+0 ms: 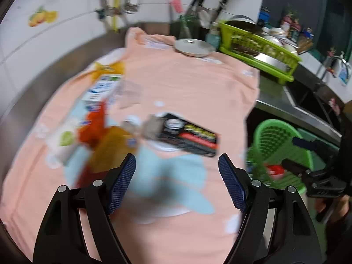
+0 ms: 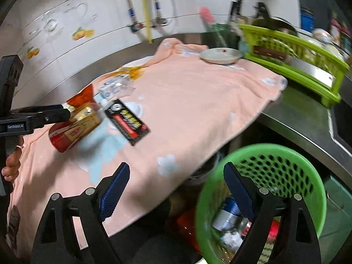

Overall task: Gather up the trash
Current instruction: 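Grasp the black battery box with the right tool while the left tool approaches the orange-red bottle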

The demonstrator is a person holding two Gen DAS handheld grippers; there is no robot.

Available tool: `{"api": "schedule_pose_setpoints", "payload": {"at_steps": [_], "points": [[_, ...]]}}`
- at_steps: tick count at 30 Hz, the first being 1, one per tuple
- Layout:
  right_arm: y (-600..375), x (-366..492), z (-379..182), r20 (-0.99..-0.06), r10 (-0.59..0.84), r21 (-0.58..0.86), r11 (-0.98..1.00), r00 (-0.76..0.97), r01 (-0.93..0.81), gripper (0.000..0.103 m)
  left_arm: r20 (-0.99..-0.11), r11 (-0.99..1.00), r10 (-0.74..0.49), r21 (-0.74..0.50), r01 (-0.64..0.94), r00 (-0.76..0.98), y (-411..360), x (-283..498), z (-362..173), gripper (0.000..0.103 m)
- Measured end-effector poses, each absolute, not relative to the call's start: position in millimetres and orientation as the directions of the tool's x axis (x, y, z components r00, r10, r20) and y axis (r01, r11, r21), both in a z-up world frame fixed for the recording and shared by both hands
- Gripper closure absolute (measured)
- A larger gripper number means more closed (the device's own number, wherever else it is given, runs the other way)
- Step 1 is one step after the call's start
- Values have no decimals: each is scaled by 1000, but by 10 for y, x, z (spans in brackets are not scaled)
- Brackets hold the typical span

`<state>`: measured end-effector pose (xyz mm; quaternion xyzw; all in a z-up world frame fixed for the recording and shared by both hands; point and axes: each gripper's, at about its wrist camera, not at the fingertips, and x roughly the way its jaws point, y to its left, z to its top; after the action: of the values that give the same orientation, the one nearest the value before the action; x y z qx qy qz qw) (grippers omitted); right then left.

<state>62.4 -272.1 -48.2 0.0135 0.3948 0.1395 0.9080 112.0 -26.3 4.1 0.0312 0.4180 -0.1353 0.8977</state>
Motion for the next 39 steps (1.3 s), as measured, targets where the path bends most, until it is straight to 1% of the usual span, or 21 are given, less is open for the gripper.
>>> {"api": "schedule_pose_setpoints", "payload": {"at_steps": [1, 2, 4, 10, 14, 18, 25, 35, 39], "points": [[-2664, 644, -479, -714, 273, 132, 957, 645, -259, 19, -757, 964, -204, -45, 262, 621, -198, 1101, 43, 26], [-2585, 685, -475, -715, 283, 127, 952, 640, -280, 19, -755, 966, -190, -32, 255, 627, -126, 1089, 48, 21], [-2442, 757, -472, -717, 304, 117, 940, 627, -322, 19, -751, 972, -156, 1, 236, 642, -1, 1074, 47, 19], [-1989, 1006, -499, -732, 345, 70, 896, 587, -439, 20, -754, 971, -108, 59, 230, 648, 192, 1100, 3, 19], [-1767, 1203, -547, -750, 364, 55, 867, 553, -495, 23, -765, 962, -91, 97, 255, 637, 219, 1142, -79, 19], [-1666, 1383, -625, -767, 365, 51, 854, 527, -517, 27, -784, 957, -96, 96, 274, 613, 289, 1198, -169, 19], [-1486, 1667, -793, -795, 364, 38, 828, 486, -559, 30, -812, 952, -96, 94, 292, 575, 351, 1317, -305, 19], [-1325, 1837, -923, -813, 350, 8, 806, 466, -591, 36, -840, 947, -88, 97, 307, 535, 350, 1486, -448, 19], [-1269, 1883, -944, -817, 343, -5, 800, 464, -600, 37, -846, 947, -84, 97, 307, 526, 348, 1539, -479, 19]]}}
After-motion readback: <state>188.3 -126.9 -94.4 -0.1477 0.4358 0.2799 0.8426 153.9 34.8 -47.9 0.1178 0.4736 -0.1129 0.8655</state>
